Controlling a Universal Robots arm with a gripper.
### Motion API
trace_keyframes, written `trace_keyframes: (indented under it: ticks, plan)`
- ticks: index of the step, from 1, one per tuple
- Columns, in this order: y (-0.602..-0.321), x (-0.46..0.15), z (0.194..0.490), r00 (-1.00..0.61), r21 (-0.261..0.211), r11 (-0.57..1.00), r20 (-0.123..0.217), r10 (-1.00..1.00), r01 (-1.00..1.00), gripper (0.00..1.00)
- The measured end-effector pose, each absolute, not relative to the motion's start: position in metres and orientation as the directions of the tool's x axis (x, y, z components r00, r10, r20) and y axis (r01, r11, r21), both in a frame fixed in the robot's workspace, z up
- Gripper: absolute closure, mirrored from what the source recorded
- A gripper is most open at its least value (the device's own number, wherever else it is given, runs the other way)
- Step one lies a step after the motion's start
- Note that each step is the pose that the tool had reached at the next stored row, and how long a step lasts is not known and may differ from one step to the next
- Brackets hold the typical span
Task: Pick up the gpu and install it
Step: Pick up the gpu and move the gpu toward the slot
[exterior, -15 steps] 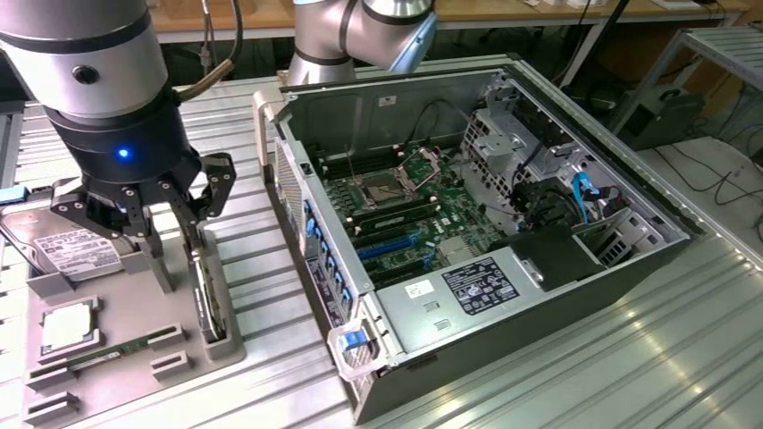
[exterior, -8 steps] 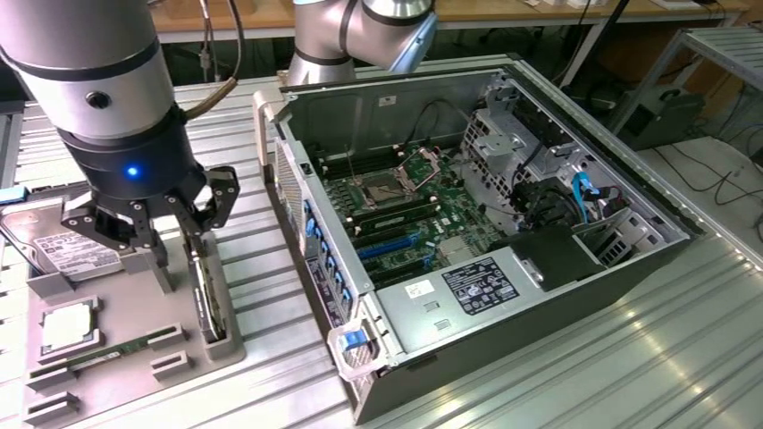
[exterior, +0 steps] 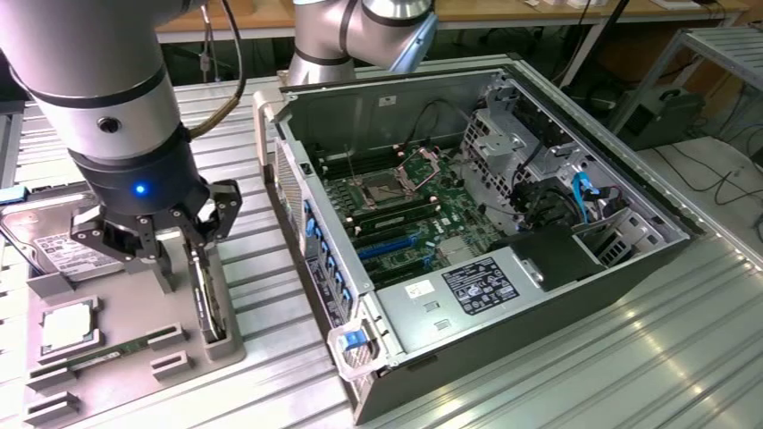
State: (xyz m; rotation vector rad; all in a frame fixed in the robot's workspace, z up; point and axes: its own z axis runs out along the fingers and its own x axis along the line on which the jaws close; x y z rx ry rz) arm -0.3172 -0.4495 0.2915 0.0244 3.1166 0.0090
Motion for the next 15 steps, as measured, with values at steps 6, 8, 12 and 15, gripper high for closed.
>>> trace_keyframes:
  ticks: [6,8,12,15]
  plan:
    - [-0.45,-0.314,0.278,-1.0,0.006,1.0,-0.025,0.016,0.015,0.58]
    - [-0.451,-0.313,0.274,-1.0,0.006,1.0,-0.025,0.016,0.016,0.58]
    - [-0.453,-0.313,0.267,-1.0,0.006,1.0,-0.025,0.016,0.016,0.51]
    - [-0.453,-0.313,0.262,-1.0,0.006,1.0,-0.025,0.016,0.016,0.44]
